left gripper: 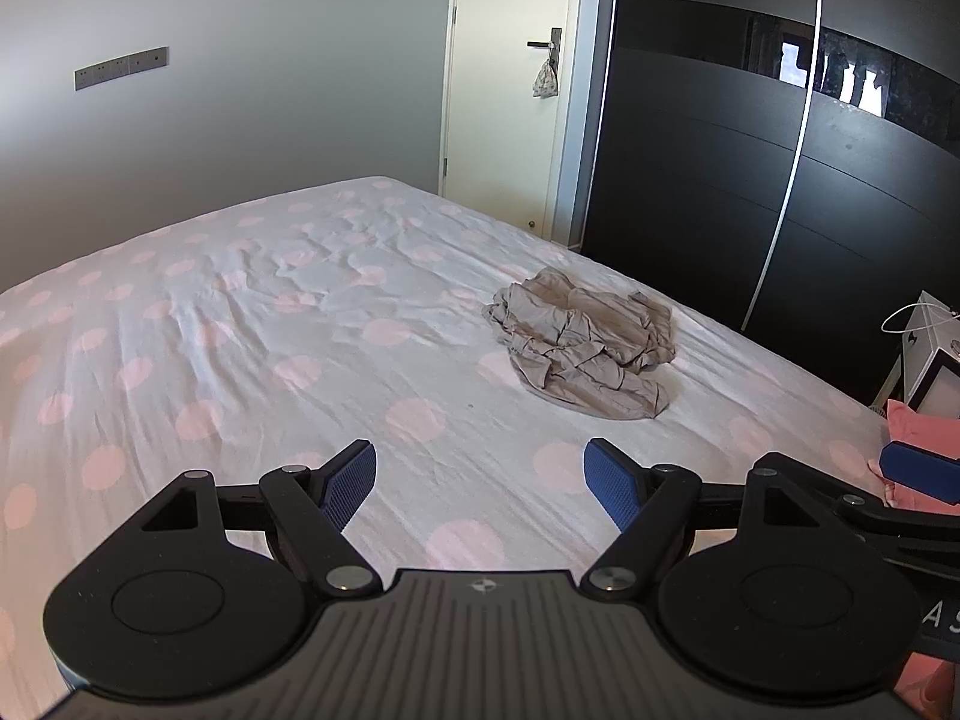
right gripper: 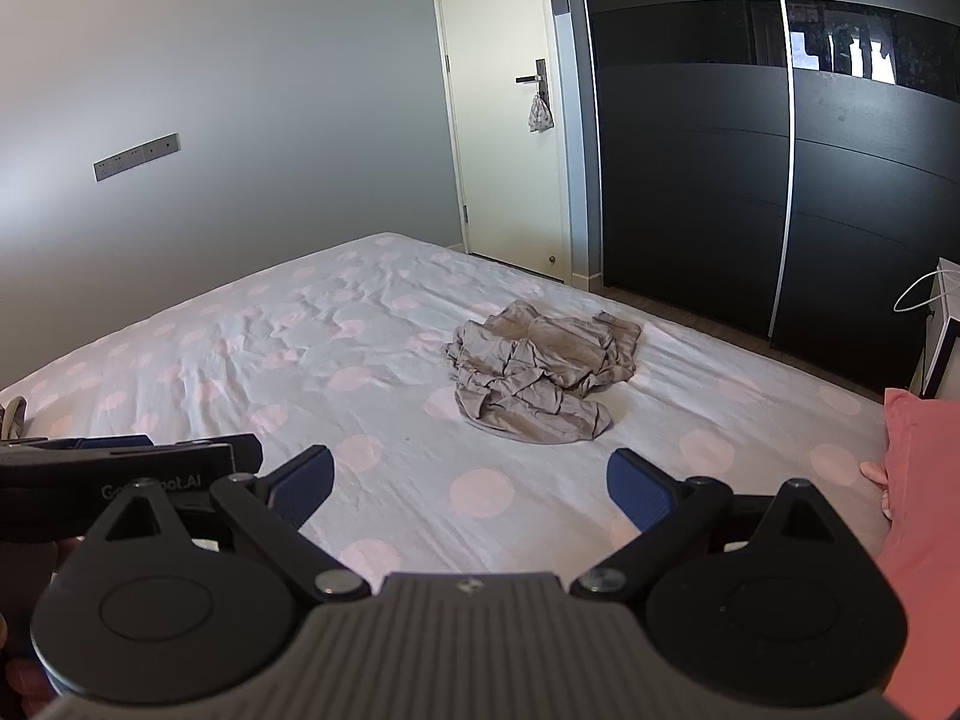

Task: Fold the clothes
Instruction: 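Approach the crumpled beige garment on the bed with both tools open, then grasp an edge of the beige garment with the right gripper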

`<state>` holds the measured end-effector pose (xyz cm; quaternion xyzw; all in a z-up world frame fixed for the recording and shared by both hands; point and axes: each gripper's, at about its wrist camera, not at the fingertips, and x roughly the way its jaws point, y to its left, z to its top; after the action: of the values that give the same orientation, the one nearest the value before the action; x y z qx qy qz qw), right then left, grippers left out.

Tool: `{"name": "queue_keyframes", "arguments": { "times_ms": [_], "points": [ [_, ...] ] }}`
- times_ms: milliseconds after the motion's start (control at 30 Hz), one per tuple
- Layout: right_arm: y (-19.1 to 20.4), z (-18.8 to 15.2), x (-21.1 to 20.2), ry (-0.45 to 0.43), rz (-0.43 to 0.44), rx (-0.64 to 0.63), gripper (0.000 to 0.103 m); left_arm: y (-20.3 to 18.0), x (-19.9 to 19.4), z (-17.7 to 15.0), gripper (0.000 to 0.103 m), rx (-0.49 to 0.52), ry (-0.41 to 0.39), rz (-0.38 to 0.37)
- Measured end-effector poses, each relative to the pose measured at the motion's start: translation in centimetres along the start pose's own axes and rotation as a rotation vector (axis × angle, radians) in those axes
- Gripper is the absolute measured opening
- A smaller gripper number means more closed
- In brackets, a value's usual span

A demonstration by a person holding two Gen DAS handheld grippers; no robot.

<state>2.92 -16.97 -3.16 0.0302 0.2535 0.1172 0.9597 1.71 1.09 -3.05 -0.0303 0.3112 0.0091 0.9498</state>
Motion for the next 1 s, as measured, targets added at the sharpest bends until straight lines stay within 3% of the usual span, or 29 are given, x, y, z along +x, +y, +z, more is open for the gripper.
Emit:
{"name": "queue_keyframes", "arguments": {
  "times_ms": [767,1000],
  "points": [
    [-0.5,-0.5,2.4,0.044,0.023,0.002,0.098,0.3,2.4,-0.3,0.076,-0.006,0.067,0.012],
    [-0.5,-0.4,5.7,0.068,0.101,-0.038,0.098,1.2,4.8,-0.6,0.076,-0.018,0.12,0.029]
  ]
}}
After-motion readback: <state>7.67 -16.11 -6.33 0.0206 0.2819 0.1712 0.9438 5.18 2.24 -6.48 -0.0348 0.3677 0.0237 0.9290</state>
